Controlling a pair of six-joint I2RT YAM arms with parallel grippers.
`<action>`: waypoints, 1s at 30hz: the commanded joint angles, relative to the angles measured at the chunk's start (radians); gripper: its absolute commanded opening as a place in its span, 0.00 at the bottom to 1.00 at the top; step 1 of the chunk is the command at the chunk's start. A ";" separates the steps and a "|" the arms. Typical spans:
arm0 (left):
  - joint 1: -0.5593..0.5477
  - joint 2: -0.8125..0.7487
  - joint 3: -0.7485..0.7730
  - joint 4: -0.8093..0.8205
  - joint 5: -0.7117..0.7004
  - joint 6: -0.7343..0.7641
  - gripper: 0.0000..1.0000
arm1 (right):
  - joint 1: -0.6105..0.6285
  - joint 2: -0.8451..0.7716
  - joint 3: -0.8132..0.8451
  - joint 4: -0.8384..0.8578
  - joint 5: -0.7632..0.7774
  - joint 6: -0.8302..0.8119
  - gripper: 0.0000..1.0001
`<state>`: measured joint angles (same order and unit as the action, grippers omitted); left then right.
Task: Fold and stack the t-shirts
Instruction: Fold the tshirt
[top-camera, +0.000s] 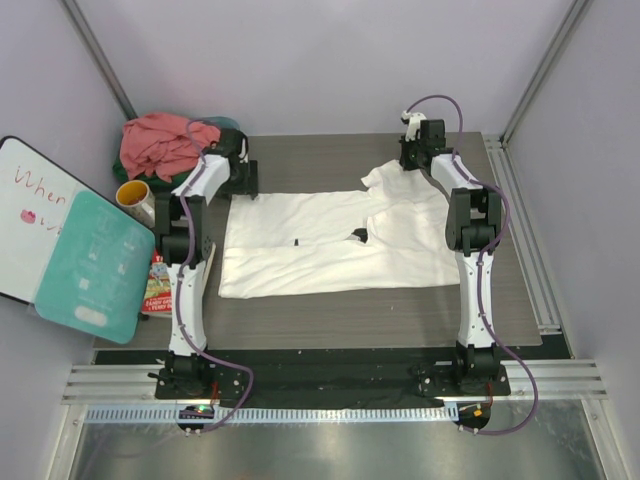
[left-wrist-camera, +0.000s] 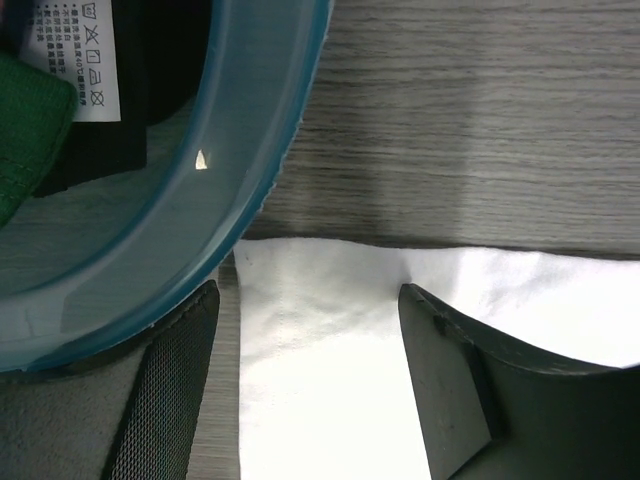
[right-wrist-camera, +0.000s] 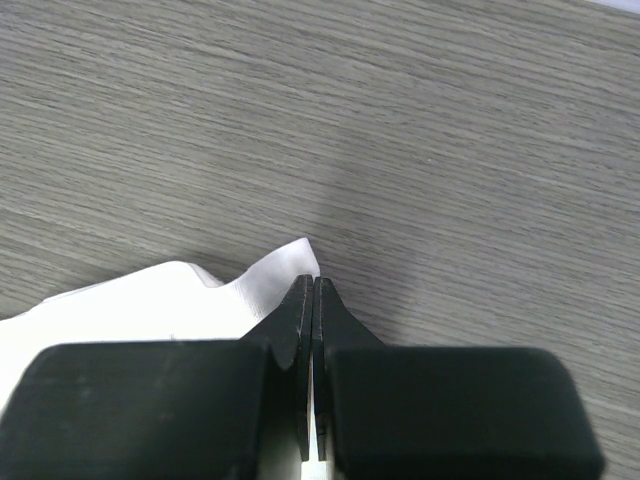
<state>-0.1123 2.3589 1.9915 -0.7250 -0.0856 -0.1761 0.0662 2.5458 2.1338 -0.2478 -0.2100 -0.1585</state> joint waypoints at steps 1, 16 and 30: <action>0.026 -0.026 -0.016 0.116 0.075 0.001 0.73 | 0.009 -0.070 0.002 -0.022 0.020 -0.016 0.01; 0.029 0.011 -0.010 0.213 0.011 0.041 0.71 | 0.011 -0.068 -0.003 -0.025 0.017 -0.023 0.01; 0.031 0.046 0.020 0.219 -0.016 0.096 0.59 | 0.012 -0.075 -0.006 -0.027 0.015 -0.027 0.01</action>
<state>-0.1051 2.3573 1.9728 -0.6632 -0.0872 -0.1452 0.0700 2.5454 2.1338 -0.2481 -0.2043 -0.1745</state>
